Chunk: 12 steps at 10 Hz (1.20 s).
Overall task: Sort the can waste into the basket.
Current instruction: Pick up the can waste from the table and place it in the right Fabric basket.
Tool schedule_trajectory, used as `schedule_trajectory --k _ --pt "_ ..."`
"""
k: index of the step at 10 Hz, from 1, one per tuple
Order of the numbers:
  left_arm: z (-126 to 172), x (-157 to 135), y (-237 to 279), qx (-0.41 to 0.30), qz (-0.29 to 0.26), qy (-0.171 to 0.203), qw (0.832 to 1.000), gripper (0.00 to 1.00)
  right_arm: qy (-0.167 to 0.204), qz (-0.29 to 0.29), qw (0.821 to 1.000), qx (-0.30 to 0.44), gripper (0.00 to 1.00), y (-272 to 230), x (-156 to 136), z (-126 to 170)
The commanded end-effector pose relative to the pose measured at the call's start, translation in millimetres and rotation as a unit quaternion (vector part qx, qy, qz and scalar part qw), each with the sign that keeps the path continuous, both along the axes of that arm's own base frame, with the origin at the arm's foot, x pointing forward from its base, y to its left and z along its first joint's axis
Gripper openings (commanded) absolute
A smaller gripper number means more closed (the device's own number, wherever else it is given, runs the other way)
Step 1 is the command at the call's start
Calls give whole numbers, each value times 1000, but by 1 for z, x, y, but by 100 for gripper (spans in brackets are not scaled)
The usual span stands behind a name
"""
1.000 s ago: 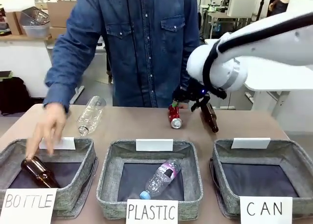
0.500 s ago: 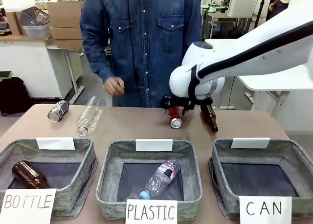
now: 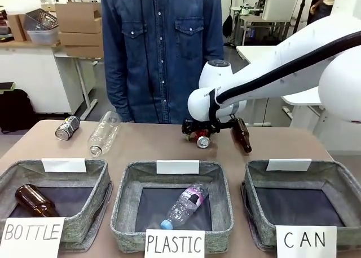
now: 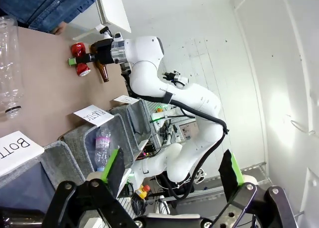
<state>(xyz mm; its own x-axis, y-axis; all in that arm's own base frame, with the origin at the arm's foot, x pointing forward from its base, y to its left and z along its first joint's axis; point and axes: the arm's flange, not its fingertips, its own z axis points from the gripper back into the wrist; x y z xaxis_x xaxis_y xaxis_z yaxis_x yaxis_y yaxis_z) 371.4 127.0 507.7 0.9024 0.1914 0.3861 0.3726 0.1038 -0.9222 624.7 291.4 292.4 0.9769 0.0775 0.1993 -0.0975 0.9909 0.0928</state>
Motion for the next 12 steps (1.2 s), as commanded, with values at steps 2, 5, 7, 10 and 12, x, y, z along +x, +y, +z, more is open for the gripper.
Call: schedule_trajectory --k 2,5,7,10,12 --pt "2 -1 -1 -9 -1 -12 1000 100 -2 -15 1000 -13 0 2 3 4" --pt "2 -1 -1 -9 -1 -12 1000 100 -2 -22 1000 -14 0 -6 4 7" --pt "2 -1 -1 -9 -1 -12 1000 100 3 -19 1000 -11 0 -15 2 13" --pt "2 -1 -1 -9 -1 -12 1000 100 9 41 999 28 0 -63 -33 71" --pt "2 -1 -1 -9 -1 -12 1000 100 28 101 994 30 0 -106 -87 129"
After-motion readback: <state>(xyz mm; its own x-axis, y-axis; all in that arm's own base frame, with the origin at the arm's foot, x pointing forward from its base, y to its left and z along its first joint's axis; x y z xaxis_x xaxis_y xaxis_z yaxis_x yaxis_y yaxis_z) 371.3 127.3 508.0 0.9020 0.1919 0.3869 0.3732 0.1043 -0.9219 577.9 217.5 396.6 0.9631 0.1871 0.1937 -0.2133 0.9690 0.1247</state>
